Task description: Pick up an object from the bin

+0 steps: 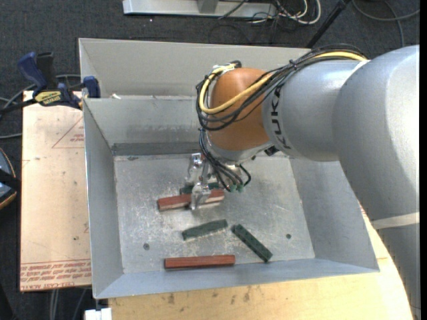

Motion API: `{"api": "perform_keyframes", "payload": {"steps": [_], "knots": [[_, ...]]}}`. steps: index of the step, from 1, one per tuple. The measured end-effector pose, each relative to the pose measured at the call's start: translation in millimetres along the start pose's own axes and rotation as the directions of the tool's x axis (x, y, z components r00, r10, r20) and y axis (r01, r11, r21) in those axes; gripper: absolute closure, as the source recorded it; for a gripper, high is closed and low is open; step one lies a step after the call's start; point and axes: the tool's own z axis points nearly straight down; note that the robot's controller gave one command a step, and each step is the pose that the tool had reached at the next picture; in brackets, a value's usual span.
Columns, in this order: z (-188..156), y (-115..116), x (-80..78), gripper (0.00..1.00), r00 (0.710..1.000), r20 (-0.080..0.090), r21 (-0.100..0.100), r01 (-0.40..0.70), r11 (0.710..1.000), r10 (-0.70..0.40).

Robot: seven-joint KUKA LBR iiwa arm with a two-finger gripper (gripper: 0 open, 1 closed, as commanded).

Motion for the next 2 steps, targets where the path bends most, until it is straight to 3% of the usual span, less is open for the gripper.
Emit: {"api": "perform_keyframes", "payload": {"steps": [2], "knots": [[-18.8,-0.1,-0.2,1.0,1.0,0.0,0.0,-0.001,1.0,0.001]]}}
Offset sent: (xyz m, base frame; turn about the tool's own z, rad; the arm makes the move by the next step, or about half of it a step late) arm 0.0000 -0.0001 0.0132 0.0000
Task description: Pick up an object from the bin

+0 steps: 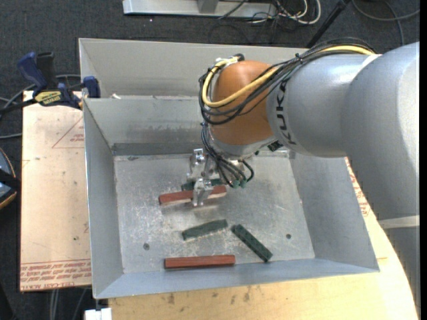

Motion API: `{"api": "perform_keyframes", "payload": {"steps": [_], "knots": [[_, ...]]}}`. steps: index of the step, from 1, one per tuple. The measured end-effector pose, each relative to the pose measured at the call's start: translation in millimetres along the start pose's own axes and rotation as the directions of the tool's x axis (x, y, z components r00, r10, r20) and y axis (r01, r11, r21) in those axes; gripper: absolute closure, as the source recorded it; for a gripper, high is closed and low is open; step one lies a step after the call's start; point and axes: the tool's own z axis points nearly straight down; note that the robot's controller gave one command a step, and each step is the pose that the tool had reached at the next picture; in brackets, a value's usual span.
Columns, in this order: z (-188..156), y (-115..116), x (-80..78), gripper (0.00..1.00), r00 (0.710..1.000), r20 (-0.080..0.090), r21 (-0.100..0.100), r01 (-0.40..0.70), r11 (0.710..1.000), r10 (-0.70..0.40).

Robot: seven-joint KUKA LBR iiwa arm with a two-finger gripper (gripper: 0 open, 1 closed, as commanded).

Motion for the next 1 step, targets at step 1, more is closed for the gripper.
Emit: {"api": "perform_keyframes", "payload": {"steps": [1], "knots": [[-8.0,0.1,-0.1,1.0,1.0,0.0,0.0,-0.001,1.0,0.001]]}}
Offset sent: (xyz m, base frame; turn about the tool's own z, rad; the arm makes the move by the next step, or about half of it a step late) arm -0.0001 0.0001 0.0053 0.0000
